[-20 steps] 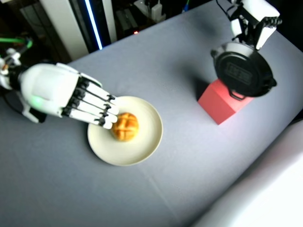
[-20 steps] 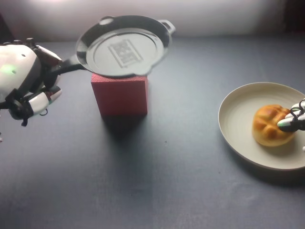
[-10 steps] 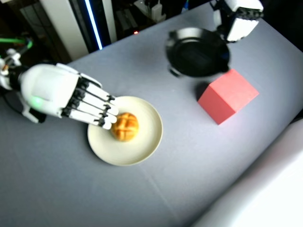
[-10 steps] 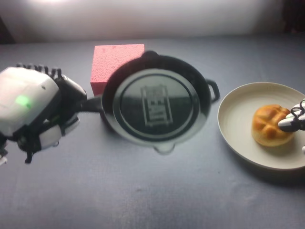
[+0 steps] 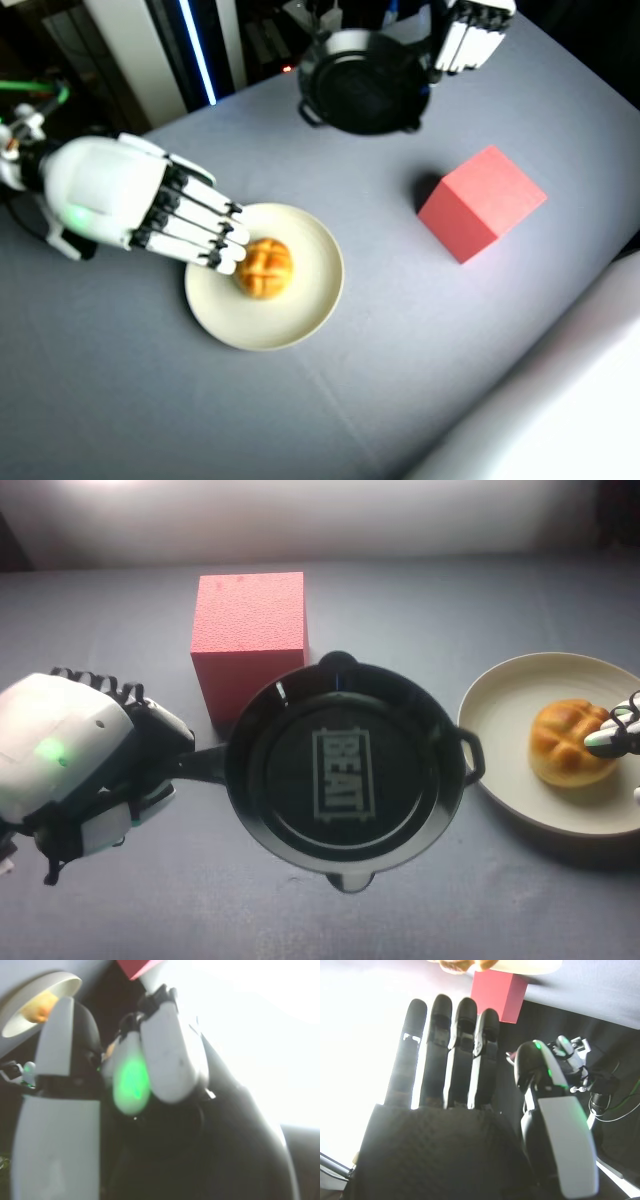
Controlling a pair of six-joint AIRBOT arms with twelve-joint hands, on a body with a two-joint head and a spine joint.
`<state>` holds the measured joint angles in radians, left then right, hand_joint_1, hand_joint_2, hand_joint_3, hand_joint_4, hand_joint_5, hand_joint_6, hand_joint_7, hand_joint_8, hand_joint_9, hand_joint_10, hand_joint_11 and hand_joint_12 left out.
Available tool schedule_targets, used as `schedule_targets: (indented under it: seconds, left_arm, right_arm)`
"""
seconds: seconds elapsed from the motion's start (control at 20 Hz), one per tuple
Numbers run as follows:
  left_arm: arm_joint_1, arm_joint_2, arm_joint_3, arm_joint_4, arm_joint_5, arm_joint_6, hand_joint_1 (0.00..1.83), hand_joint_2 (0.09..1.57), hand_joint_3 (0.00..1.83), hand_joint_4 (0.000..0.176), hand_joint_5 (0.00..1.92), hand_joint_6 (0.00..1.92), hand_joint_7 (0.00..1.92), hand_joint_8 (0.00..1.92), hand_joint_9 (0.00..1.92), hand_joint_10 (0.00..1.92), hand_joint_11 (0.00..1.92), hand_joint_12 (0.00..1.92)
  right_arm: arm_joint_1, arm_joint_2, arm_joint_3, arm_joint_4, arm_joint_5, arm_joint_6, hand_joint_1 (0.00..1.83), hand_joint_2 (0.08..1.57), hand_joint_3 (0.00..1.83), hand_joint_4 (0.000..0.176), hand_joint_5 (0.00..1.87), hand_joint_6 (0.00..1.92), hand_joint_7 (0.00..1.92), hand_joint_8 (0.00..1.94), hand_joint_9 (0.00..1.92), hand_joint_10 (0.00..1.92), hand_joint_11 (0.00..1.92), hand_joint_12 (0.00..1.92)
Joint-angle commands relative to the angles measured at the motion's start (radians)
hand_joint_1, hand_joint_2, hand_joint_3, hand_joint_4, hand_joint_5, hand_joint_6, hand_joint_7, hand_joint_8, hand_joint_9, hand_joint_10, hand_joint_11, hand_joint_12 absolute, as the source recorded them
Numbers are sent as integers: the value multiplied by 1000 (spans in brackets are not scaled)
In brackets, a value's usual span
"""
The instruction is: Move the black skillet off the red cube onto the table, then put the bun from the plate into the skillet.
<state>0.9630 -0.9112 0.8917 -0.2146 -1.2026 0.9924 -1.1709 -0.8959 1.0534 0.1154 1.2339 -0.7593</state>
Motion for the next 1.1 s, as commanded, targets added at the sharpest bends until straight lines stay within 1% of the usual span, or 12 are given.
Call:
schedule_targets:
  seconds: [0.0, 0.1, 0.15, 0.35, 0.4, 0.75, 0.8, 0.85, 0.9, 0.95, 1.0, 1.05]
  left_arm:
    - [2, -6, 4, 28, -68, -13, 1391, 1206, 0, 0, 1391, 1921, 1648, 1921, 1769, 1921, 1783, 1921]
    - [3, -11, 8, 36, -16, -14, 1381, 1211, 3, 0, 1359, 1921, 1620, 1921, 1740, 1921, 1754, 1921]
    - [3, -14, 11, 36, -3, -14, 1404, 1221, 4, 0, 1316, 1921, 1610, 1921, 1735, 1921, 1550, 1921]
    - [0, -34, 43, -6, 71, 16, 1404, 1247, 5, 0, 1293, 1921, 1597, 1921, 1727, 1921, 1691, 1921]
    - [-5, -34, 43, -26, 90, 53, 1437, 1231, 0, 0, 1288, 1921, 1574, 1921, 1701, 1921, 1730, 1921]
    - [-8, -38, 44, -78, 141, 125, 1318, 1174, 0, 0, 1096, 1921, 1317, 1921, 1504, 1921, 1577, 1921]
    - [-8, -37, 44, -78, 141, 126, 1288, 1122, 4, 0, 993, 1921, 1226, 1921, 1434, 1921, 1520, 1921]
    - [-8, -36, 43, -78, 140, 126, 1238, 1098, 1, 37, 907, 1921, 1084, 1921, 1298, 1921, 1394, 1921]
    - [-8, -35, 40, -78, 139, 130, 1219, 1079, 0, 50, 848, 1921, 980, 1921, 1196, 1921, 1307, 1921]
    - [-9, -32, 36, -78, 138, 138, 1182, 1057, 0, 5, 750, 1918, 861, 1921, 1071, 1921, 1189, 1921]
    - [-9, -29, 32, -78, 136, 144, 1168, 1006, 0, 0, 630, 1653, 613, 1921, 775, 1921, 881, 1921]
    - [-9, -28, 30, -78, 136, 145, 1120, 1007, 0, 0, 570, 1534, 460, 1921, 603, 1921, 698, 1921]
  right_arm:
    - [0, -1, 4, 14, 116, 7, 569, 1382, 0, 0, 746, 1, 745, 1, 669, 3, 256, 859]
    - [0, -1, 4, 14, 116, 7, 553, 1380, 0, 0, 753, 1, 751, 1, 658, 3, 245, 851]
    - [0, -1, 3, 15, 116, 7, 534, 1380, 1, 12, 745, 0, 739, 0, 642, 0, 229, 841]
    - [0, -1, 2, 17, 116, 7, 497, 1381, 1, 17, 747, 1, 732, 0, 647, 2, 236, 845]
    - [0, -1, 1, 17, 116, 7, 549, 1374, 0, 0, 772, 3, 753, 2, 675, 4, 244, 913]
    - [-7, -1, 0, 23, 116, 9, 555, 1387, 2, 0, 745, 0, 729, 1, 654, 6, 234, 906]
    - [-8, -1, 0, 24, 116, 10, 564, 1386, 1, 0, 747, 0, 734, 1, 659, 3, 251, 879]
    - [-9, -1, 0, 24, 116, 10, 539, 1387, 1, 8, 741, 0, 722, 0, 644, 1, 240, 868]
    - [-9, -1, 0, 24, 116, 10, 547, 1388, 1, 3, 743, 1, 723, 1, 643, 1, 238, 859]
    - [-9, -1, 0, 24, 116, 10, 546, 1388, 0, 15, 733, 0, 714, 0, 636, 0, 232, 852]
    - [-9, -1, 0, 24, 116, 10, 609, 1384, 0, 0, 741, 2, 726, 3, 659, 7, 274, 863]
    - [-9, -1, 0, 25, 116, 10, 582, 1383, 0, 16, 742, 2, 726, 2, 658, 5, 271, 860]
